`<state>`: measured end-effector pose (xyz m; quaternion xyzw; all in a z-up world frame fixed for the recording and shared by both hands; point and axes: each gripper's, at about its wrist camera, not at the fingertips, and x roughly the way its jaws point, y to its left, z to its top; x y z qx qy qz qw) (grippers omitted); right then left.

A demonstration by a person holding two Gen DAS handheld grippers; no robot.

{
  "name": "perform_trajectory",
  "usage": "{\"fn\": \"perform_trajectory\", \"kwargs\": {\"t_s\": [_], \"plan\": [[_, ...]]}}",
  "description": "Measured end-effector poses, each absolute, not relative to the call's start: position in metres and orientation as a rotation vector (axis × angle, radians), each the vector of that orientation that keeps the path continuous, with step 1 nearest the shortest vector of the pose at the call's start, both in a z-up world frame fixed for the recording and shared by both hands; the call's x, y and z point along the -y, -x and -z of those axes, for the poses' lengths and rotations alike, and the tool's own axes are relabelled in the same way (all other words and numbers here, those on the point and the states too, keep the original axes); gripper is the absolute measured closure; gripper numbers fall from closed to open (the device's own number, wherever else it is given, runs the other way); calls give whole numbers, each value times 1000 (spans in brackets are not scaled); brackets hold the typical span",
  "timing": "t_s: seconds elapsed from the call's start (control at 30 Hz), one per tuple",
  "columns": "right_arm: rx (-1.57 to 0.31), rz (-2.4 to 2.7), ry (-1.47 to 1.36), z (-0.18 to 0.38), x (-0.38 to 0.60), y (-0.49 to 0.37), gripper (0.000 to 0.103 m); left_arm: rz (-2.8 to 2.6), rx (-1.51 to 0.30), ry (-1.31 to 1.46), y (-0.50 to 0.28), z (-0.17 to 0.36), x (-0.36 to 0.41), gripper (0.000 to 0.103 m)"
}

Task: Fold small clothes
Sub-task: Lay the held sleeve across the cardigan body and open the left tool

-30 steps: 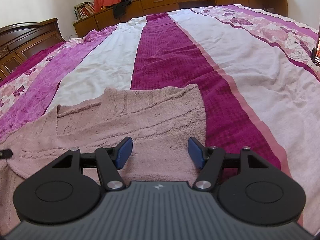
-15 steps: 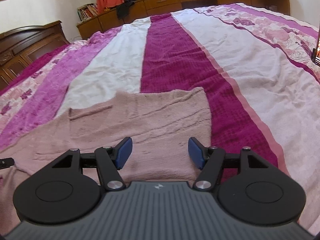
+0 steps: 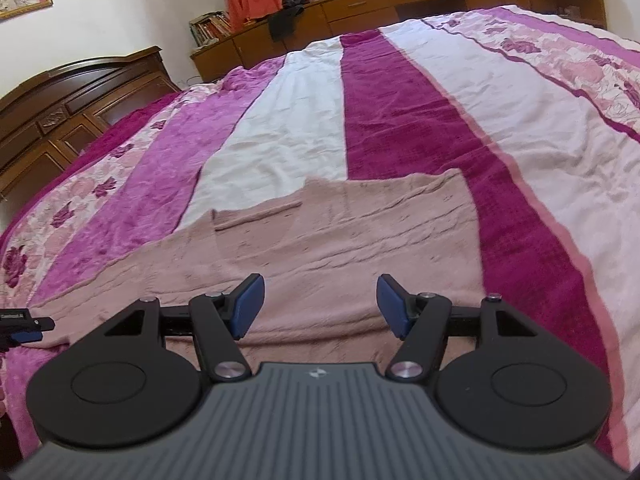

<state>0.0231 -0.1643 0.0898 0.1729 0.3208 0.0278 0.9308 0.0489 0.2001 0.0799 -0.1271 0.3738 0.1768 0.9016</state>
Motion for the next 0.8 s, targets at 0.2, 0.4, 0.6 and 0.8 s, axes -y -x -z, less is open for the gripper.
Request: {"fn": "perform_trajectory", "kwargs": {"t_s": [0.2,0.4,0.6,0.8], "plan": [[-673,-75,-350,-90,152,-6,33,-476,-750,371,-38,-76,-252,61],[-725,-70,-342,-78,142,3,33,-555,-742,468,-36,-65,-293,61],[-786,-65,-329,-59,129,6,33,-578,-735,522,-43,-54,-314,61],[-837,-58,-317,-43,116,3,33,-582,-746,503,-58,-50,-322,61]]}}
